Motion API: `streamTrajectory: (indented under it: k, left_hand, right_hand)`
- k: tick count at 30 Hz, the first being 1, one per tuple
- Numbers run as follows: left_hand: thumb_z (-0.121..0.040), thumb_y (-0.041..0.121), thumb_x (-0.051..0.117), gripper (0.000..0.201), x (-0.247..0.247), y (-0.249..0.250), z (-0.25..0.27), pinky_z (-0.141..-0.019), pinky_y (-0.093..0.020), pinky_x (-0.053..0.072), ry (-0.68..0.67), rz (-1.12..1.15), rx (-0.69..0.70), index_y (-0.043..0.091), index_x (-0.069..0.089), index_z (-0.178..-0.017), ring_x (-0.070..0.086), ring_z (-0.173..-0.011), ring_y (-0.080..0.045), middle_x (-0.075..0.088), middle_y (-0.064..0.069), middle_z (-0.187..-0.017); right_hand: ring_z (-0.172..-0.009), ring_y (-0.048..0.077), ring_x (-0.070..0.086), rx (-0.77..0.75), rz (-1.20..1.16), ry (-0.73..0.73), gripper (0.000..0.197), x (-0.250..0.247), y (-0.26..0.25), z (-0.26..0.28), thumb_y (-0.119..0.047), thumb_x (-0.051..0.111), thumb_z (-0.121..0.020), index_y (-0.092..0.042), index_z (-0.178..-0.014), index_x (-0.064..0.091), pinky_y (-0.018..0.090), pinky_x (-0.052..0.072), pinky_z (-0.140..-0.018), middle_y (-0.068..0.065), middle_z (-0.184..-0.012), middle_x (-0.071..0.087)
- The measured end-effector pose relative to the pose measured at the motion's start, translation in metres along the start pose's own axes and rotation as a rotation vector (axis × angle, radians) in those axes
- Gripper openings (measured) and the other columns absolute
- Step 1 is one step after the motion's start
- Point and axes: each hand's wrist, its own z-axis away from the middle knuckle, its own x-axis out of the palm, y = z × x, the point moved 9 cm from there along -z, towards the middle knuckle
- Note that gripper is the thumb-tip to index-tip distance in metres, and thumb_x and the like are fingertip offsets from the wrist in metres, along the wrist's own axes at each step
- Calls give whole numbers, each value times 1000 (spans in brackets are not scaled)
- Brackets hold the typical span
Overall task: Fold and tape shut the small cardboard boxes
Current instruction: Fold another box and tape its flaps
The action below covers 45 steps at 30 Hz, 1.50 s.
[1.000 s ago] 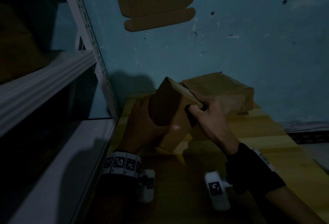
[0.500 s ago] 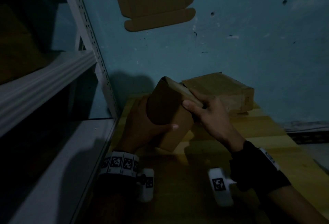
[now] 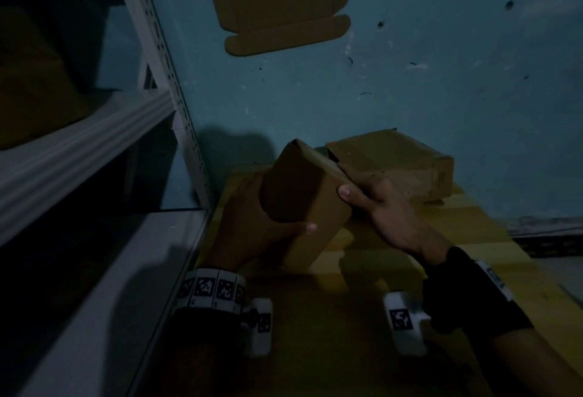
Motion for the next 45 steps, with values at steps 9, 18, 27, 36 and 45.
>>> streamTrajectory:
  k: [9,18,27,36,45]
  left_hand:
    - [-37,64,90,115,-1,1,0,-94,-30,45,-9,4,-5,34,46,-139,51,-117,-6,55,13,-134]
    - [-35,63,92,117,-1,-2,-1,-94,-30,46,-11,26,-3,32,47,-138,50,-119,-6,52,14,-133]
    - [-39,59,92,121,-3,2,-3,-99,-30,39,41,-29,29,25,42,-144,42,-122,-7,48,3,-139]
    - [-31,75,85,132,-3,1,-4,-101,-30,38,37,-26,36,25,40,-145,42,-122,-7,47,5,-139]
    - [-34,71,86,130,-4,0,-4,-101,-32,39,56,-39,43,24,39,-147,41,-125,-9,46,1,-143]
  right_hand:
    - [-95,-9,62,51,79,-62,53,-1,-1,1,-22,46,-108,-20,-159,32,5,46,-75,-15,-112,63]
    - [-106,8,63,93,-2,-70,55,-5,-5,8,-24,52,-105,-30,-157,35,12,51,-81,-11,-118,63]
    - [-91,-5,66,-20,-60,89,70,-6,-22,8,-53,55,-92,-16,-151,48,8,50,-70,3,-126,66]
    - [-79,-17,63,36,-210,155,50,-7,-20,6,-36,58,-97,-19,-144,54,6,48,-63,-6,-123,66]
    - [-63,-11,59,62,-290,182,40,-6,-10,4,-21,60,-100,-25,-140,55,9,45,-57,-27,-69,65]
